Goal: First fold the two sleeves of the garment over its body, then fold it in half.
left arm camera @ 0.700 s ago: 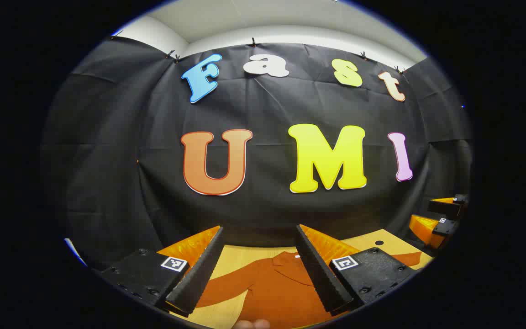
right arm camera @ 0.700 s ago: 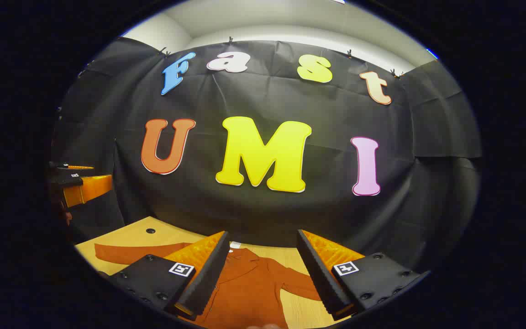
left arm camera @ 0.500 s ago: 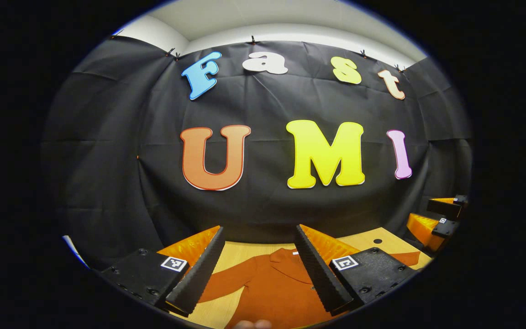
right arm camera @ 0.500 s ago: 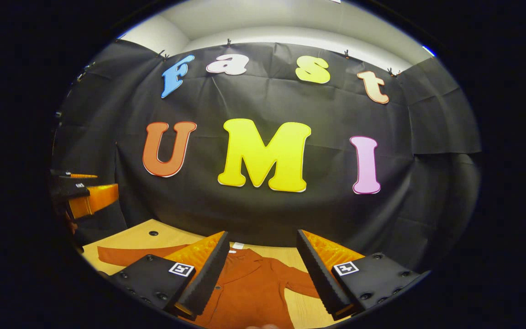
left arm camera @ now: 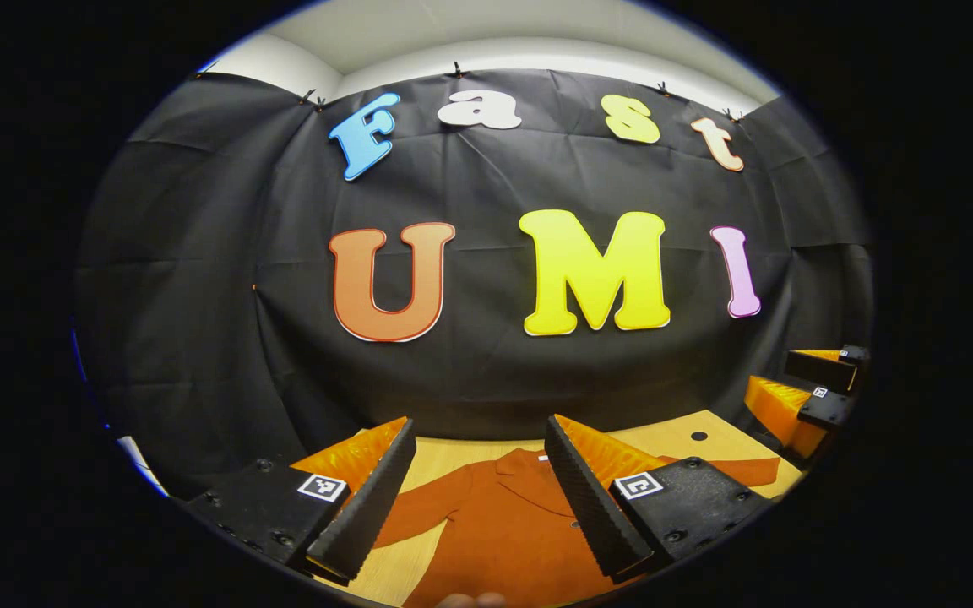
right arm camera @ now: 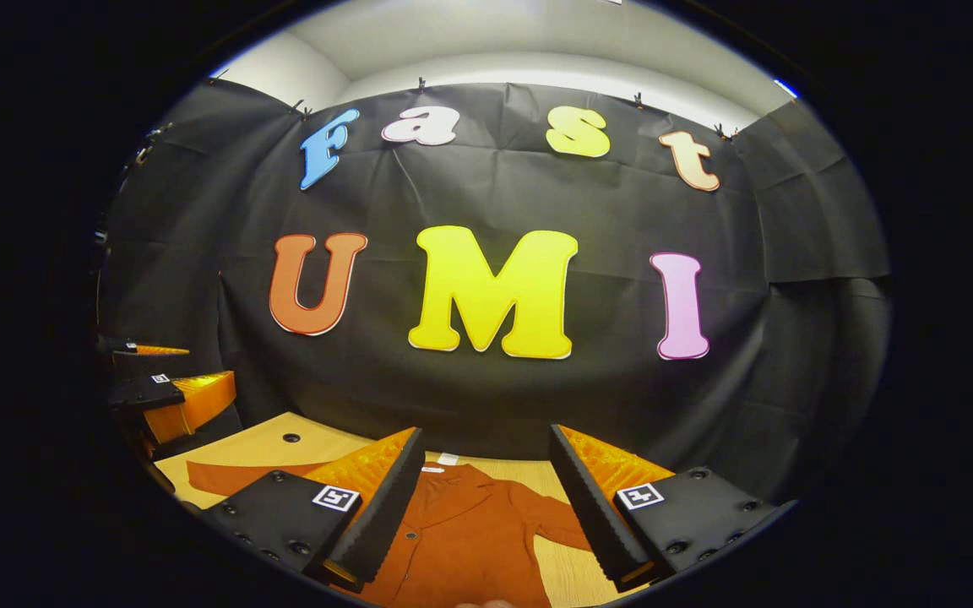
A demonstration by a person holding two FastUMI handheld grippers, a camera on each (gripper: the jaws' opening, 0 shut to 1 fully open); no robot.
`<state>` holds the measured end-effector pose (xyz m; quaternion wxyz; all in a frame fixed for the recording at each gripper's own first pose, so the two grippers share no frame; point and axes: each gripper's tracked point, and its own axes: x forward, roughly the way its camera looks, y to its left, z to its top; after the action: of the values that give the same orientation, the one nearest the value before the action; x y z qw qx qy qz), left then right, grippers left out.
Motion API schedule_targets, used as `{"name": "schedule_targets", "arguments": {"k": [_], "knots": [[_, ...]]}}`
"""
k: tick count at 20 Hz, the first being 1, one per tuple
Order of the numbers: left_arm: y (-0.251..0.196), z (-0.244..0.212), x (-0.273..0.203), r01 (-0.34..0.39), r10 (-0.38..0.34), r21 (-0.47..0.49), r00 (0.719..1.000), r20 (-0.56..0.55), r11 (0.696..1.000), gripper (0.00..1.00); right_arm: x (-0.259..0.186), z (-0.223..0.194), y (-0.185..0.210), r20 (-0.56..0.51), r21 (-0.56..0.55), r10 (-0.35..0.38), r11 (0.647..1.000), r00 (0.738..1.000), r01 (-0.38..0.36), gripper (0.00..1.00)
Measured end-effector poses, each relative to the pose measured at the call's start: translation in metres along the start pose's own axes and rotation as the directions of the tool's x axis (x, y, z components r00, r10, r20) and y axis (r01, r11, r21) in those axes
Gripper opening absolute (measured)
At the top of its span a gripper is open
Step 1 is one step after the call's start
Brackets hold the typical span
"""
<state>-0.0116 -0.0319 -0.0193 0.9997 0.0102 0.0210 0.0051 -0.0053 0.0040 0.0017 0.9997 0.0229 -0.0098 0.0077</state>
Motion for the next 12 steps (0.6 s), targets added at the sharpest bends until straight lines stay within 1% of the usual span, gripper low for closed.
{"name": "schedule_targets", "arguments": {"k": [7,10,12], "knots": [[-0.011,-0.006,0.002,0.016,-0.016,0.006,1.000,-0.022,1.000,0.99,0.000,-0.007,-0.010,-0.023,0.014,-0.008,1.000,1.000,0.008,0.94],[-0.013,-0.007,0.002,0.016,-0.016,0.035,1.000,-0.023,0.999,0.99,0.001,-0.010,-0.013,-0.033,0.022,-0.017,1.000,0.999,0.017,0.94],[-0.017,-0.007,0.002,0.023,-0.023,0.037,0.999,-0.022,0.999,0.99,0.002,-0.014,-0.014,-0.038,0.019,-0.018,1.000,0.999,0.018,0.94]]}}
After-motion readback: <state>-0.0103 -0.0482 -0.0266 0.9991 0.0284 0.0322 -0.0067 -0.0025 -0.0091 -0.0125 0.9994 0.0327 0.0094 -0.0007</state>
